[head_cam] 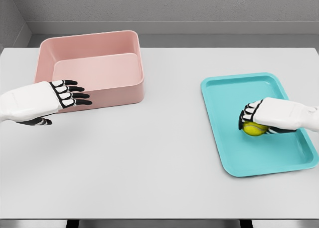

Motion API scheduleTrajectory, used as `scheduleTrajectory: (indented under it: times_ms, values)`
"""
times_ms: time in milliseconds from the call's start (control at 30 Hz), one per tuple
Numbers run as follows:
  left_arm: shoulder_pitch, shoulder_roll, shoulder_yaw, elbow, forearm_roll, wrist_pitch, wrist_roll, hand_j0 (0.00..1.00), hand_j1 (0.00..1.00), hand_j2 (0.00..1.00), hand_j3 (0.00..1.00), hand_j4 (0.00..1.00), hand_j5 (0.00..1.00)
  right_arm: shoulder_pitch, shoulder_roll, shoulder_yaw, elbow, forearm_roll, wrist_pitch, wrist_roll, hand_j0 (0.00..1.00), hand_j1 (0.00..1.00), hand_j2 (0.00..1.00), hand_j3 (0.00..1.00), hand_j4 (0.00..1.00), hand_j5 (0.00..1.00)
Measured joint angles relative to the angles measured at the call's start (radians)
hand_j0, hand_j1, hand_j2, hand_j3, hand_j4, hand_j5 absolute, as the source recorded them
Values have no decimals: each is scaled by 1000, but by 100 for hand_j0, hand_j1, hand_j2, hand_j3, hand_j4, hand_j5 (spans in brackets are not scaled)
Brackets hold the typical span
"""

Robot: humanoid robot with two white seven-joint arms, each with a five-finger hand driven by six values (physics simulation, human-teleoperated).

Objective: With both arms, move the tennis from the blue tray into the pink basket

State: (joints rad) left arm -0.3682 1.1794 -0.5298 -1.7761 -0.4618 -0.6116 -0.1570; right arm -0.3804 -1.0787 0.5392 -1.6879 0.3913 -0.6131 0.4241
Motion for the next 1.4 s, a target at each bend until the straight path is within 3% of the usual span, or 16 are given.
scheduleTrajectory:
  times_ms: [600, 833, 1067, 1400]
  values:
    - [2, 0, 0, -4, 0, 0, 0, 100, 100, 100, 100, 100, 100, -71, 244, -5, -43, 5, -1, 35, 35, 35, 35, 35, 35, 35]
    - [2, 1, 0, -10, 0, 0, 0, 100, 100, 100, 100, 100, 100, -78, 390, 7, -36, 59, -1, 81, 35, 35, 35, 35, 35, 35]
    - [3, 5, 0, -10, 0, 0, 0, 100, 100, 100, 100, 100, 100, -117, 542, 69, 43, 152, -2, 121, 35, 35, 35, 35, 35, 35]
    - [5, 6, 0, -11, 0, 0, 0, 100, 100, 100, 100, 100, 100, -146, 634, 117, 127, 220, -1, 136, 35, 35, 35, 35, 35, 35]
